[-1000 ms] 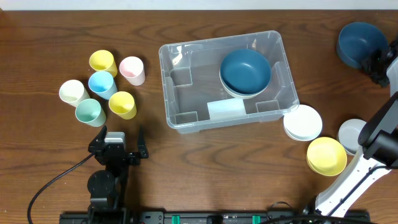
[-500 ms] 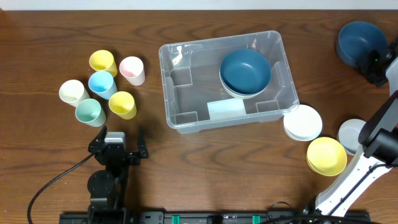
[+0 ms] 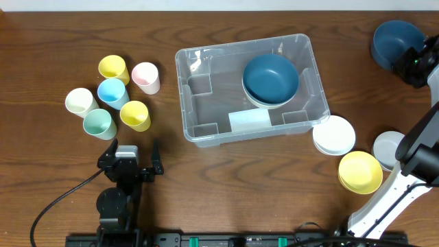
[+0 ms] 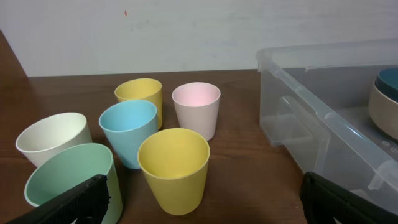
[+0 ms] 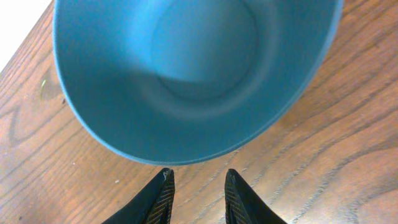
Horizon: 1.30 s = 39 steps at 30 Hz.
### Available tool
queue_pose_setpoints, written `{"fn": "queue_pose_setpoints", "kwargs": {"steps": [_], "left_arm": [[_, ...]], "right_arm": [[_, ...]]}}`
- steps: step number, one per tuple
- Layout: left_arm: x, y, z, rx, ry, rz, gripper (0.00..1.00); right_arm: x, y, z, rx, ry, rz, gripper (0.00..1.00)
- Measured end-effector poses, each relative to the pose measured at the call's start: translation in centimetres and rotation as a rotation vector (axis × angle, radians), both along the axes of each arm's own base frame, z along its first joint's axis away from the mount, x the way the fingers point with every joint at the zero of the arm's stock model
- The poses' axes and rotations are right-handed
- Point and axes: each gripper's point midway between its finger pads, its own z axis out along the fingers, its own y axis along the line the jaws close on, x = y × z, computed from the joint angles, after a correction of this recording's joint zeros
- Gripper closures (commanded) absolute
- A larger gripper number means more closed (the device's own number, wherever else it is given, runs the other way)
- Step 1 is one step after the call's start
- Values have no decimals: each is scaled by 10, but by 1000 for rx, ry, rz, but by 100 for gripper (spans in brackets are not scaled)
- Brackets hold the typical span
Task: Pack container
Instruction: 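Reach the right gripper to the second dark teal bowl and grasp its rim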
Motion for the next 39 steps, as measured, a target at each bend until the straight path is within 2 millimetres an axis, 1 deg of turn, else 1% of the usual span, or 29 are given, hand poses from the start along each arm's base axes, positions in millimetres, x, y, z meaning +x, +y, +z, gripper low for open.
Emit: {"fn": "queue_pose_setpoints", "kwargs": {"steps": [5, 10, 24, 29, 30, 33, 36, 38, 39], "left_arm": [[0, 0, 0, 0, 0, 0, 2], [0, 0, 0, 0, 0, 0, 2], [0, 0, 0, 0, 0, 0, 2], [0, 0, 0, 0, 0, 0, 2], [0, 0, 0, 0, 0, 0, 2], [0, 0, 0, 0, 0, 0, 2], [0, 0, 0, 0, 0, 0, 2], [0, 0, 0, 0, 0, 0, 2], [0, 0, 0, 0, 0, 0, 2]], "right_arm": [[4, -3, 3, -12, -21, -1, 71], [7, -11, 5, -40, -30, -43, 71], [-6, -36, 1, -61, 21, -275, 72], [-4, -41, 3, -63, 3, -320, 73], [-3, -42, 3, -63, -2, -324, 76], [-2, -42, -7, -52, 4, -331, 82], [-3, -41, -24, -40, 31, -337, 84], [-5, -40, -35, -32, 51, -338, 90], [-5, -40, -37, -30, 55, -338, 91]]}}
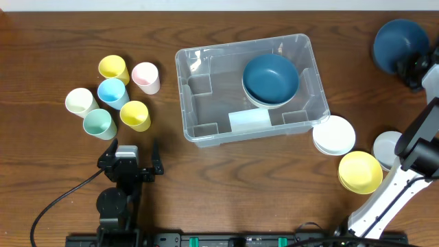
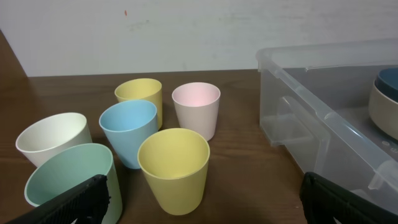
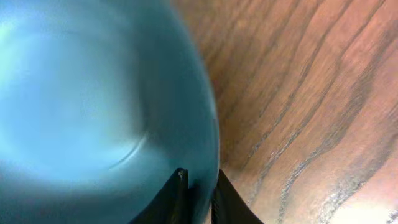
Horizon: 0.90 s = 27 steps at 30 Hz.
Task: Pack container
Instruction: 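Reach the right gripper to the second dark teal bowl and grasp its rim, then carry the teal bowl over the container and stack it on the bowls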
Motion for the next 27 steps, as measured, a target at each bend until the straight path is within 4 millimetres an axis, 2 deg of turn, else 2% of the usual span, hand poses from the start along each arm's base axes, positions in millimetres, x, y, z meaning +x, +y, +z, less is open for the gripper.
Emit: {"fn": "queue_pose_setpoints", "kwargs": {"steps": [6, 9, 20, 26, 27], "left_arm": [[0, 0, 0, 0, 0, 0, 2], [0, 0, 0, 0, 0, 0, 2], [0, 0, 0, 0, 0, 0, 2], [0, 0, 0, 0, 0, 0, 2], [0, 0, 0, 0, 0, 0, 2]], "right_arm": [[7, -1, 5, 1, -31, 2, 94], [8, 0, 5, 4, -36, 10, 99], [11, 6, 9, 7, -42, 71, 99], [5, 21, 23, 27, -43, 163, 99], [5, 25, 33, 26, -56, 184, 99]]}}
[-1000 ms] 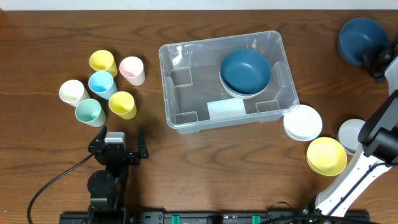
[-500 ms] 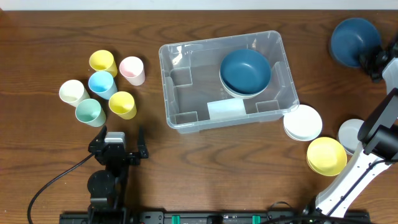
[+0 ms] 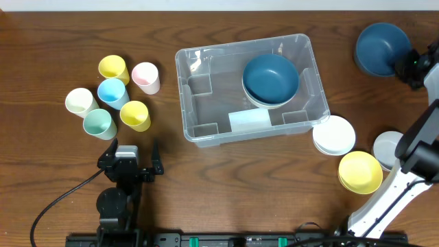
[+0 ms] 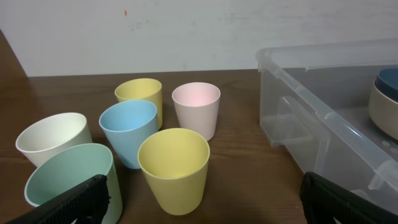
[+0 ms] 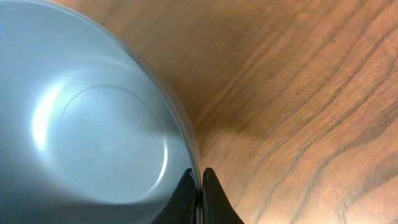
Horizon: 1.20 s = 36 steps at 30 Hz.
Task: Pack container
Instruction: 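Carry the teal bowl over the container and stack it on the bowls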
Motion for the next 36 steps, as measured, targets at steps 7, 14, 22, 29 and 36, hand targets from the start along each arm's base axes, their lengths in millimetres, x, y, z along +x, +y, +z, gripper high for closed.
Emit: {"fn": "queue_pose_setpoints", "kwargs": {"steps": [7, 14, 22, 29, 36], "left_arm": [[0, 0, 0, 0, 0, 0, 2], [0, 0, 0, 0, 0, 0, 2], [0, 0, 0, 0, 0, 0, 2], [0, 0, 0, 0, 0, 0, 2], [0, 0, 0, 0, 0, 0, 2]], "right_arm": [[-3, 30, 157, -75, -283, 144, 99], [-32, 115, 276, -101, -479, 350, 99], [-36, 238, 239, -23, -324, 615, 99], [-36, 295, 195, -53, -173, 716, 99], [-36, 318, 146, -106, -21, 752, 99]]}}
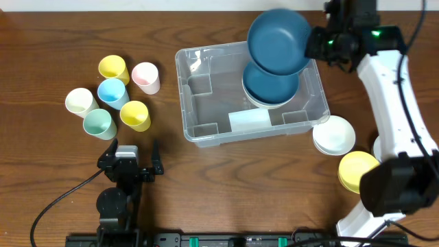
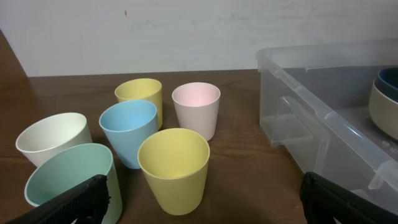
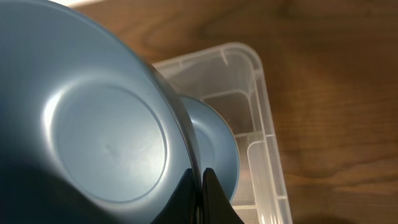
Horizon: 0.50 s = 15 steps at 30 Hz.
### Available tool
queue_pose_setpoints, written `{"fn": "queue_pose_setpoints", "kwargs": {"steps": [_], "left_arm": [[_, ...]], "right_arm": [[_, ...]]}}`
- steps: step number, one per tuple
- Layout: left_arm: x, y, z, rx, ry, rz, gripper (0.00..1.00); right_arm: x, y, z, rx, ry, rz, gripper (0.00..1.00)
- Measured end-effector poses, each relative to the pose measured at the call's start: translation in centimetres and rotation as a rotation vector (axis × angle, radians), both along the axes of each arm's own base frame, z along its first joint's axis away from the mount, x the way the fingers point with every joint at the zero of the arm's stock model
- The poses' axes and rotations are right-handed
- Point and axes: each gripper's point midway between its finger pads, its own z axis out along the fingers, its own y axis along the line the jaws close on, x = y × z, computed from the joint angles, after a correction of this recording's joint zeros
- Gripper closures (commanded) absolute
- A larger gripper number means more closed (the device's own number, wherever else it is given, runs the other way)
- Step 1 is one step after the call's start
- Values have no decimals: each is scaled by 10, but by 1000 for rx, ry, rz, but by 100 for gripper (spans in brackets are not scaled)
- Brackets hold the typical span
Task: Pack container
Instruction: 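Carry the teal bowl over the container and stack it on the bowls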
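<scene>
A dark blue bowl (image 1: 278, 41) hangs tilted over the back right of the clear plastic container (image 1: 199, 127), its rim pinched in my right gripper (image 3: 201, 180), which is shut on it. Below it in the container sits another blue bowl (image 1: 271, 86) stacked on a cream one. Several coloured cups (image 1: 113, 92) stand left of the container, seen close in the left wrist view, the yellow cup (image 2: 173, 168) nearest. My left gripper (image 2: 199, 199) rests open near the front edge, nothing between its fingers (image 2: 74, 199).
A white plate stack (image 1: 334, 134) and a yellow bowl (image 1: 357, 171) lie right of the container, with a pale bowl partly hidden behind my right arm. A white flat piece (image 1: 249, 121) lies on the container floor.
My right gripper has carried the dark blue bowl from the table's far right corner to above the container's back right. The left arm and the cups have not moved.
My right gripper stood open at the rim of the blue bowl at the far right corner. Then its fingers were around the rim, then shut on it with the bowl tipped up. Now the bowl hangs over the container.
</scene>
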Motion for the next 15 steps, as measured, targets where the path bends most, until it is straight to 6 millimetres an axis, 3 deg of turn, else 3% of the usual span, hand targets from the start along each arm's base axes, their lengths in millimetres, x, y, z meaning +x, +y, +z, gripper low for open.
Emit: {"fn": "queue_pose_setpoints", "kwargs": {"steps": [5, 15], "left_arm": [[0, 0, 0, 0, 0, 0, 2], [0, 0, 0, 0, 0, 0, 2]], "right_arm": [[0, -1, -38, -37, 83, -8, 99], [-11, -10, -77, -81, 149, -28, 99]]}}
